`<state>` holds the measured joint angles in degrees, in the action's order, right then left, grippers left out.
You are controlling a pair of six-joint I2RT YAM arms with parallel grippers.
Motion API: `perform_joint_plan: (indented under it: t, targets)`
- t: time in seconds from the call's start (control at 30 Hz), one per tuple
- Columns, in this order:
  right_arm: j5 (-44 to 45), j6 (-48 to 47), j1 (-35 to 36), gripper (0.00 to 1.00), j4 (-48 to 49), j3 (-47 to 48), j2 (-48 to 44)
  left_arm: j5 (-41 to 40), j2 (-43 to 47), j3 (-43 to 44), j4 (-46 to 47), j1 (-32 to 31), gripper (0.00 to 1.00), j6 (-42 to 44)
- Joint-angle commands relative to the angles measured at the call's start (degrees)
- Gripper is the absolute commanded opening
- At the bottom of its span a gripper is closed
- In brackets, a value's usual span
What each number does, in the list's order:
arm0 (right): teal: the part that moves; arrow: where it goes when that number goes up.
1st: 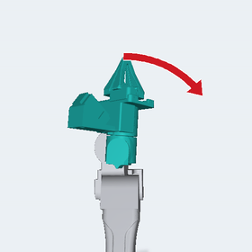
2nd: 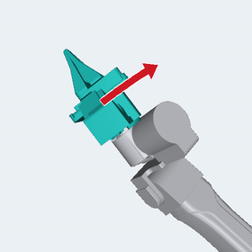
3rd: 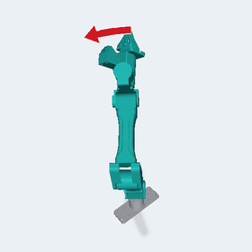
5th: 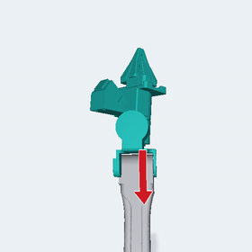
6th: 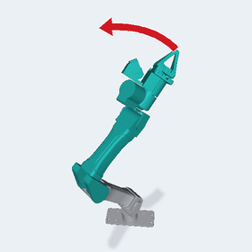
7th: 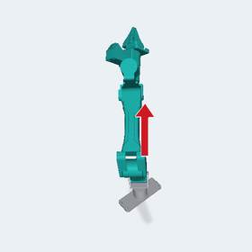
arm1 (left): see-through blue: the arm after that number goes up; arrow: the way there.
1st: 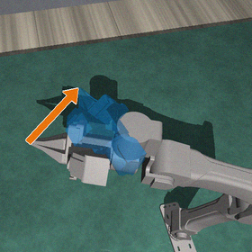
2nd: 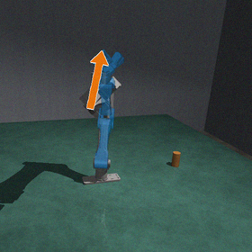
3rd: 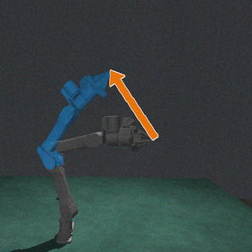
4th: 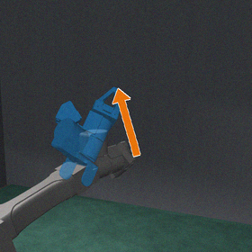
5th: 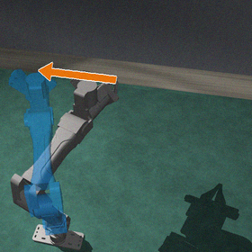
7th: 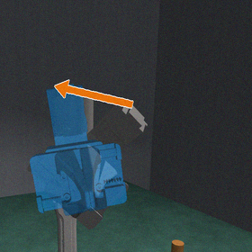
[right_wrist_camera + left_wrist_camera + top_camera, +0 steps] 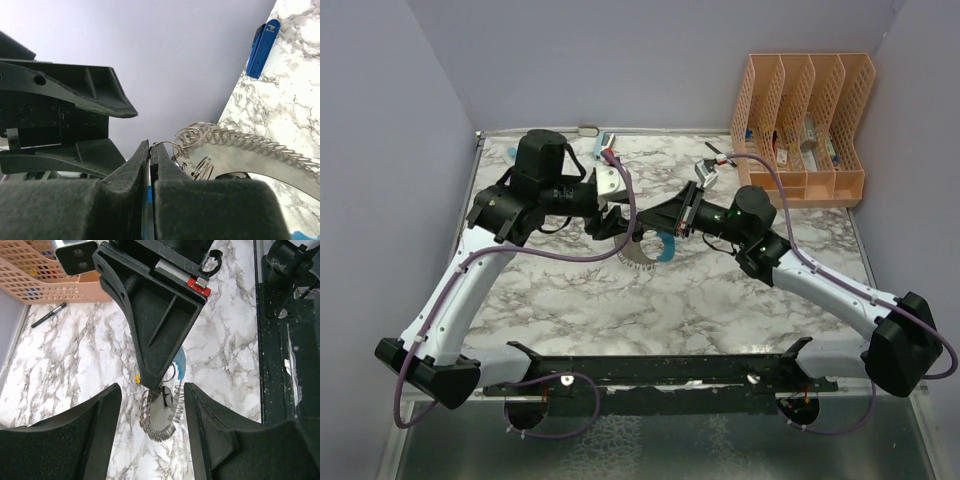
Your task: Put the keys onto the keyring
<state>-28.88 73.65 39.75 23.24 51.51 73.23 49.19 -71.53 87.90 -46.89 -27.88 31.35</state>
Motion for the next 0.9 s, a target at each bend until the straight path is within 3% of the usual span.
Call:
perform_joint_plan:
  t: [0.0,0.23,0.47,0.67,0.87]
  targets:
    - [7.27,5.25,0.09,0.01,4.25,-2.11,-2.75,-3.04,1.44,0.39,1.06,-0.24,0.56,0.1]
    - [14.39,11.69,0.14,0.01,4.09,-5.14,-5.47,0.05,2.21,-5.49,1.08,-0.25,0.42,-0.33]
    - [18.22,20.7,0.16,0.01,2.97,-7.23,-7.35,-0.99,1.62,-11.78,5.35,-0.33,0.48,-0.99]
    - [21.16,27.08,0.16,0.01,0.22,-8.28,-8.85,-0.94,0.3,-10.72,8.8,-0.38,0.5,-2.88]
    - [23.57,35.27,0.13,0.01,-12.91,-4.15,-9.76,-0.92,-1.33,-8.43,11.58,-0.42,0.5,-5.0]
